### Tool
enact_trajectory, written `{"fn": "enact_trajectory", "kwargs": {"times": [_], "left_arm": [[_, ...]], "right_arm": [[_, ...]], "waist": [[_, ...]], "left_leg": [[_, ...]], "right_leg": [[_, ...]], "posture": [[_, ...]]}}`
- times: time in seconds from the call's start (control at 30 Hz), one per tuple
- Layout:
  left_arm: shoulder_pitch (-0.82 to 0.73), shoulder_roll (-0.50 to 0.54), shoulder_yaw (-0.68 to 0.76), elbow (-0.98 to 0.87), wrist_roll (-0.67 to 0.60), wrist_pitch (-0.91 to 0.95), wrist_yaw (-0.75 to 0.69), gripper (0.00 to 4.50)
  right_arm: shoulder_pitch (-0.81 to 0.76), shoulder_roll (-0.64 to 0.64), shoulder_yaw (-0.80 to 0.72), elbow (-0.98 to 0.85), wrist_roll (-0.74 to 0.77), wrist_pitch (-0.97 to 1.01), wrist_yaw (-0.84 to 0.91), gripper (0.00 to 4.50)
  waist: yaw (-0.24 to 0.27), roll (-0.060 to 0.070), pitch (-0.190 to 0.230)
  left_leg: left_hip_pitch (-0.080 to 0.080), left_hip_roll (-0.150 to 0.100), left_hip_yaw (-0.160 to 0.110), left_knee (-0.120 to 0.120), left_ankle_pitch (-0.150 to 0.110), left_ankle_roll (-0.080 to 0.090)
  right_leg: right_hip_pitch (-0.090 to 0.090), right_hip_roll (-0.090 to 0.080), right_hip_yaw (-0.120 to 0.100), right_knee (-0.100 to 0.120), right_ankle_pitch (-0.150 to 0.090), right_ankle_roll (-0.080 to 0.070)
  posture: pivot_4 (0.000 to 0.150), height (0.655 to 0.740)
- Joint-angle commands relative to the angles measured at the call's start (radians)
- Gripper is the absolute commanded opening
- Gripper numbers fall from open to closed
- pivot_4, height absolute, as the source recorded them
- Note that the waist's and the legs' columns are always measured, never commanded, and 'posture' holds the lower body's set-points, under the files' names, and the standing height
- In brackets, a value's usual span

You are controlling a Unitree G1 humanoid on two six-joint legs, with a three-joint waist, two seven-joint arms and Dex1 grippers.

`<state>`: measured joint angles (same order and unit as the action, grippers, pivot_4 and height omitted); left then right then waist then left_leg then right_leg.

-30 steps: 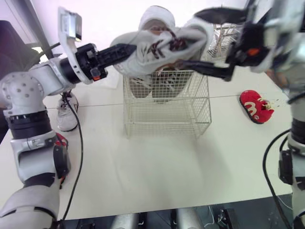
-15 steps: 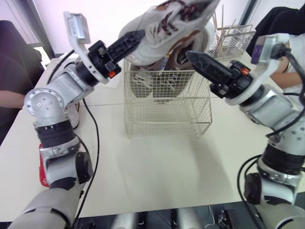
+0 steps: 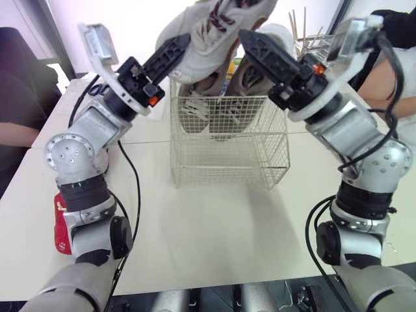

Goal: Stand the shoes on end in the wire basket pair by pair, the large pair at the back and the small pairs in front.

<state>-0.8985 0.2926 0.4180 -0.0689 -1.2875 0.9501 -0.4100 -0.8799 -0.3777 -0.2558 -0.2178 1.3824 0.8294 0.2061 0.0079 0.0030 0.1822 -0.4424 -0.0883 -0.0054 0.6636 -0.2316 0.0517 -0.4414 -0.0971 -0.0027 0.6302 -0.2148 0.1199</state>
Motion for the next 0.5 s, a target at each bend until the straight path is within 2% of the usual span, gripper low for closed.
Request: {"fn": "enact_trajectory", "kwargs": {"times": [0.03, 0.23, 0.3, 0.4, 0.5], "left_arm": [[0.002, -0.006, -0.038, -0.054, -0.059, 0.015, 0.012, 0.28], [0.018, -0.003, -0.05, -0.077, -0.103, 0.003, 0.043, 0.28], [0.021, -0.003, -0.05, -0.08, -0.115, -0.005, 0.053, 0.28], [0.018, 0.003, -0.047, -0.076, -0.127, -0.013, 0.065, 0.28], [0.011, 0.009, -0.043, -0.069, -0.141, -0.018, 0.076, 0.28]], "right_arm": [[-0.06, 0.003, 0.002, -0.01, -0.03, -0.04, 0.024, 1.82], [-0.07, 0.001, -0.003, 0.012, -0.07, -0.047, 0.049, 1.82], [-0.067, 0.001, -0.01, 0.019, -0.071, -0.046, 0.051, 1.29], [-0.065, -0.001, -0.013, 0.016, -0.063, -0.034, 0.052, 1.29], [-0.064, -0.009, -0.011, 0.011, -0.064, -0.023, 0.044, 2.54]], "waist": [[0.001, 0.0, 0.0], [0.0, 0.0, 0.0], [0.001, 0.0, 0.0], [0.001, 0.0, 0.0], [0.001, 0.0, 0.0]], "left_leg": [[0.0, 0.0, 0.0, 0.0, 0.0, 0.0], [0.0, 0.0, 0.0, 0.0, 0.0, 0.0], [0.0, 0.0, 0.0, 0.0, 0.0, 0.0], [0.0, 0.0, 0.0, 0.0, 0.0, 0.0], [0.0, 0.0, 0.0, 0.0, 0.0, 0.0]], "right_leg": [[0.0, 0.0, 0.0, 0.0, 0.0, 0.0], [0.0, 0.0, 0.0, 0.0, 0.0, 0.0], [0.0, 0.0, 0.0, 0.0, 0.0, 0.0], [0.0, 0.0, 0.0, 0.0, 0.0, 0.0], [0.0, 0.0, 0.0, 0.0, 0.0, 0.0]], "posture": [[0.15, 0.74], [0.15, 0.74], [0.15, 0.74], [0.15, 0.74], [0.15, 0.74]]}}
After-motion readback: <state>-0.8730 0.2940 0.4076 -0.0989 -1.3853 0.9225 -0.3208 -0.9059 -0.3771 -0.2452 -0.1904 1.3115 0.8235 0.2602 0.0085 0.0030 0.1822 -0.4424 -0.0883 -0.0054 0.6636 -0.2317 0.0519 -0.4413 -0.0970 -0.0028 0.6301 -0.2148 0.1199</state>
